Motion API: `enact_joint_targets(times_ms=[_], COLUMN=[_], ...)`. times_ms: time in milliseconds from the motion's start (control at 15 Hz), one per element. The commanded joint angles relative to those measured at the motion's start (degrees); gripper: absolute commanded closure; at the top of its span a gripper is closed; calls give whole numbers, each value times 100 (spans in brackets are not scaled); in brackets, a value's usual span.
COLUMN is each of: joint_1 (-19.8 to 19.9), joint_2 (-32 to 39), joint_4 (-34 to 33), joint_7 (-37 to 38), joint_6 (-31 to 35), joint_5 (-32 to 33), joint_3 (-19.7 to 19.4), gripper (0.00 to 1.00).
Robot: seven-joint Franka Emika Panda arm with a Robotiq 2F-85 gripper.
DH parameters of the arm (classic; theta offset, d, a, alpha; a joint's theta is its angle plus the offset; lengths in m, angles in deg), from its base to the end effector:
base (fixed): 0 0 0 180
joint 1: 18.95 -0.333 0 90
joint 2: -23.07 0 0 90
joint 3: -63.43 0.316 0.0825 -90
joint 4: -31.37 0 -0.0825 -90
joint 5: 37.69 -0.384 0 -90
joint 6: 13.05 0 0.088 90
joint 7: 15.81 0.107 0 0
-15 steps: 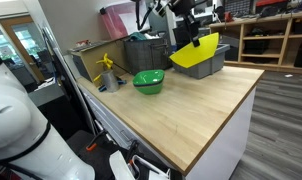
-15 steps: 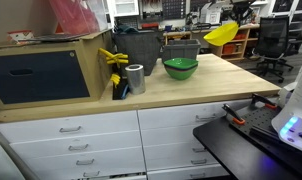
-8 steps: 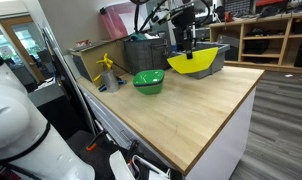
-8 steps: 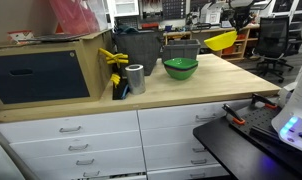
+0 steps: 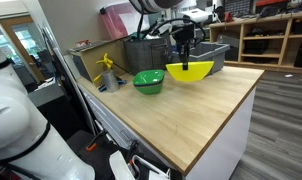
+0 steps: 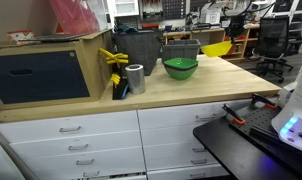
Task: Unstack the bowls
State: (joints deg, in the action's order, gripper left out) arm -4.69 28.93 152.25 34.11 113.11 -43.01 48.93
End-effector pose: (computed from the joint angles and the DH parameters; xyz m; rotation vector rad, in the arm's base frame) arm 0.4917 -0.2644 0.3693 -2.3394 2.0253 0.0234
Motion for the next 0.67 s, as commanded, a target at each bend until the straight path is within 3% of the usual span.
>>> enact_joint_targets(times_ms=[0, 600], joint_1=[19, 119], joint_2=[293, 1048], joint_4=[-158, -706], joint_7=[-140, -451], joint_6=[117, 81], joint_5=[-368, -611], joint_3=[-34, -101], gripper=[99, 99])
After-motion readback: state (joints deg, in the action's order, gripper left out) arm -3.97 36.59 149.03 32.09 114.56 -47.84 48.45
